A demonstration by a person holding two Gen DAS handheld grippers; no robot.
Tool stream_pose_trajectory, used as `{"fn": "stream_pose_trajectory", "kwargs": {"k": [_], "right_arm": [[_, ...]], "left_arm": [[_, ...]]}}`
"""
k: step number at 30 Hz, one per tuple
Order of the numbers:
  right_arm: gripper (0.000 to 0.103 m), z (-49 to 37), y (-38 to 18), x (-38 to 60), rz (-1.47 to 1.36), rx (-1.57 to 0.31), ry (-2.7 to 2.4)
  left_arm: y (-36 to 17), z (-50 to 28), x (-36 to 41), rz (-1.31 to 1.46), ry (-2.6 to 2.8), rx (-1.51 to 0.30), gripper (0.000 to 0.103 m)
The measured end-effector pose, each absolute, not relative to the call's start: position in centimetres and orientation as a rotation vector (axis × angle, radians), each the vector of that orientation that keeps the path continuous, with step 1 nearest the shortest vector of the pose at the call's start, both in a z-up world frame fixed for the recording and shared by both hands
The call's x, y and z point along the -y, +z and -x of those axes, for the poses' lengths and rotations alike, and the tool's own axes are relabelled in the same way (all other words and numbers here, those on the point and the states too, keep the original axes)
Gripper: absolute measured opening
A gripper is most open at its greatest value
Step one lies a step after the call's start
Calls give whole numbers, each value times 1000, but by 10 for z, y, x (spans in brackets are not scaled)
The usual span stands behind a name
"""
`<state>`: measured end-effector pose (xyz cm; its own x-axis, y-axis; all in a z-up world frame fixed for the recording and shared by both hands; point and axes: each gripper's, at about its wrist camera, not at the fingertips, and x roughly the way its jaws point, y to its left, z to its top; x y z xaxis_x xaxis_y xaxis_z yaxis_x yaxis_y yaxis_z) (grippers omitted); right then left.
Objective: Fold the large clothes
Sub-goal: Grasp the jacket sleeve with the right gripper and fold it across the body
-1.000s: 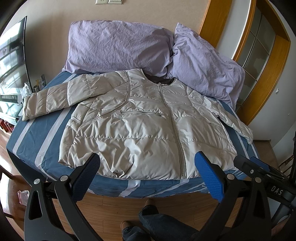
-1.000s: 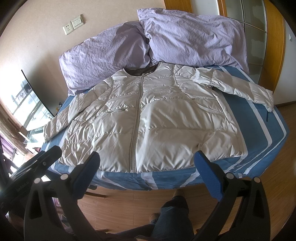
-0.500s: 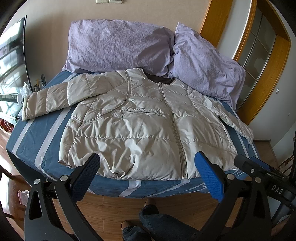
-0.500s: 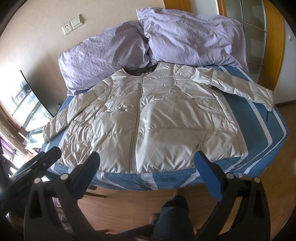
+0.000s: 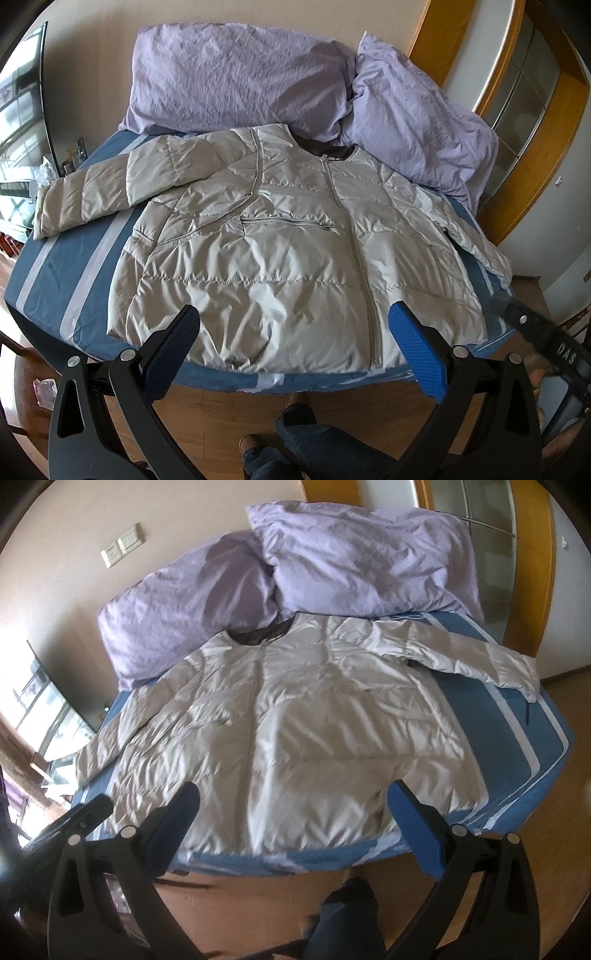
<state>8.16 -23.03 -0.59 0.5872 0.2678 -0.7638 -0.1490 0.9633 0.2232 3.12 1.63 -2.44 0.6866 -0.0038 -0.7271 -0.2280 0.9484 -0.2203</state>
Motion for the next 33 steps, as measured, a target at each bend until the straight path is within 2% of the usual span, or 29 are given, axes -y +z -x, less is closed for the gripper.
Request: {"fn": "stream_pose_trajectory", "kwargs": {"k": [10,20,29,33], "right_arm": [[101,-182,-36,301,-226,-992,47],[101,-286,-67,455,-377,-1024,-328],[88,-339,-110,569,-524,-1085,-625],[76,-346,-128,587,-574,-1118,-631]], "left_arm": [[-35,-101,-32,240,183,-859,102],[-54,-174,-46,231,230,-921,102],[-68,-205,-52,232,254,-981,102],[-71,-212,-55,235,266,-991,102]]}}
